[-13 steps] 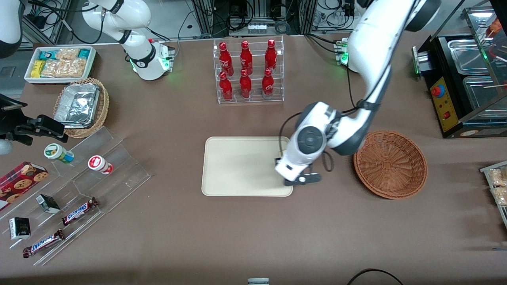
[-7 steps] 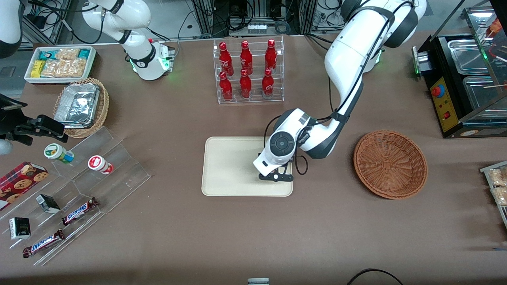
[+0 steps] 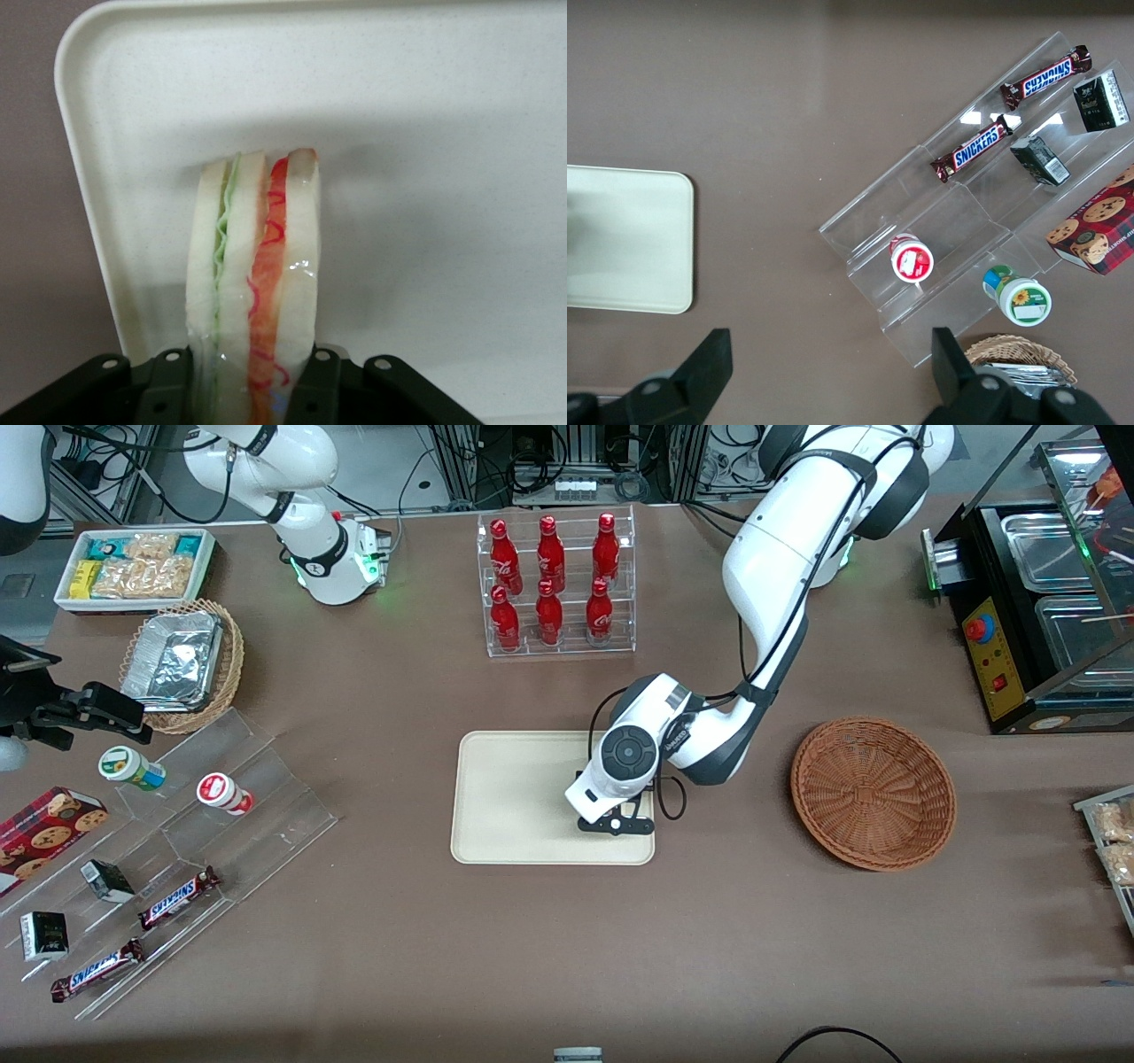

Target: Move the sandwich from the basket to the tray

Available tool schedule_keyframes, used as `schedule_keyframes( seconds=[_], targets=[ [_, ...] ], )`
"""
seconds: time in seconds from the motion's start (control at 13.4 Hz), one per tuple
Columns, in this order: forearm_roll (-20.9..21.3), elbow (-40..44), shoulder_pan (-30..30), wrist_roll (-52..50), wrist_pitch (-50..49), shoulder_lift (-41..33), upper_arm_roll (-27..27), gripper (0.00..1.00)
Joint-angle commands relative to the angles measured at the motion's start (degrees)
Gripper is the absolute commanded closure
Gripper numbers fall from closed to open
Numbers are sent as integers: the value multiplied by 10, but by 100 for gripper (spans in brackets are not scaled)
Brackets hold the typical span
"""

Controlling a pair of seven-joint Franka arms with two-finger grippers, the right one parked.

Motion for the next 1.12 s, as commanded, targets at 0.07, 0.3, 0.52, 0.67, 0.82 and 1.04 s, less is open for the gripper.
schedule_keyframes(
  seconds=[0.07,0.3,0.52,0.67,0.82,1.04],
  targets=[
    [1,19,-8,-4,0,9,6,39],
    [2,19,-7,-7,4,4,7,29],
    [3,16,9,-9,-29,-39,10,17],
    [6,13,33,-11,-104,-81,13,1],
    [7,-6,68,-7,-138,-131,23,0],
    [6,-72,135,-4,-142,-221,35,0]
  ],
)
